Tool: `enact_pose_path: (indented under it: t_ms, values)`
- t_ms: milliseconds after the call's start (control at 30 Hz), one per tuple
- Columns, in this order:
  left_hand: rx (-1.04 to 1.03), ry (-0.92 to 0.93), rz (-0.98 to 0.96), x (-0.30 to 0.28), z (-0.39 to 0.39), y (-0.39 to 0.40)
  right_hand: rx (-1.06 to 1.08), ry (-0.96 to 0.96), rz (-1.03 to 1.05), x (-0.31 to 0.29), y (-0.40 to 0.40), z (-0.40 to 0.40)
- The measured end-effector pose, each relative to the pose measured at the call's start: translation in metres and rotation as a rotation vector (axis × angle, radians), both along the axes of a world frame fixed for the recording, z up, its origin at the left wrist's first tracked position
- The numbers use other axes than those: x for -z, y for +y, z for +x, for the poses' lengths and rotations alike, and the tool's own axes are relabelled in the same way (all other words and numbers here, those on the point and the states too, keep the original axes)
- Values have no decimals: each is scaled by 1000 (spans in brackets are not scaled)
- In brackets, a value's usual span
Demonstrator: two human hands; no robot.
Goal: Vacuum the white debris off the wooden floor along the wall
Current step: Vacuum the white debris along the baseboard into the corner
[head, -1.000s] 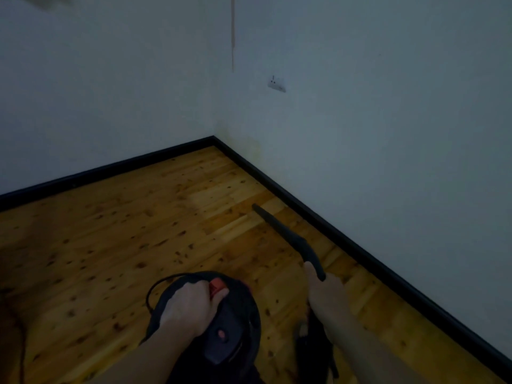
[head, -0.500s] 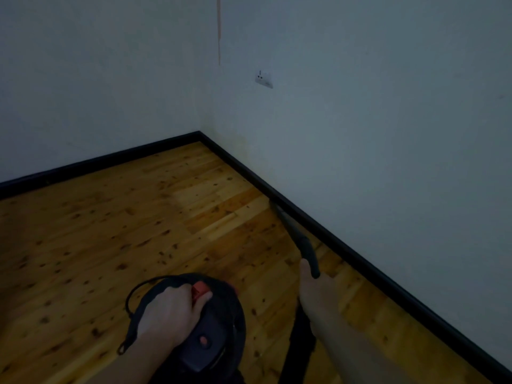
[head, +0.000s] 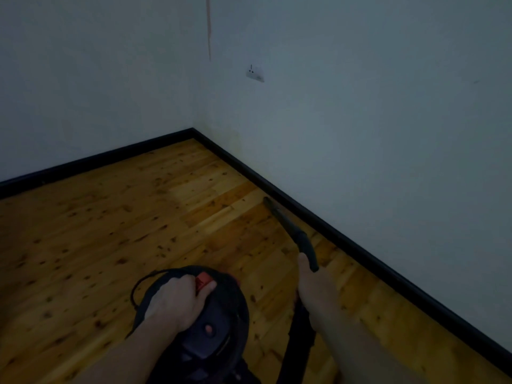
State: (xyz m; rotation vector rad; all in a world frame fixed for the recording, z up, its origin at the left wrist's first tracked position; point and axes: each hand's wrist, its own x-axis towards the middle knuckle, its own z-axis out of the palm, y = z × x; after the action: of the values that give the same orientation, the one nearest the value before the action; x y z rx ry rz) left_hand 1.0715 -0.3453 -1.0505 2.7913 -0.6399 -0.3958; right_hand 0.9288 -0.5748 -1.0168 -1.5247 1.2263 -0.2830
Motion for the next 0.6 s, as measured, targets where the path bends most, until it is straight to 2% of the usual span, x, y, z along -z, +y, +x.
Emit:
enact_pose_path:
  t_ms: [200, 467, 600]
  values:
    - [143, 28, 19, -2, -38, -7, 41, -25, -1, 14, 22, -31]
    - [302, -15, 10, -14, -109, -17, 92, 3, -46, 5, 43, -113]
    - [349, 25, 31, -12, -142, -3, 139, 43, -46, 11, 58, -162]
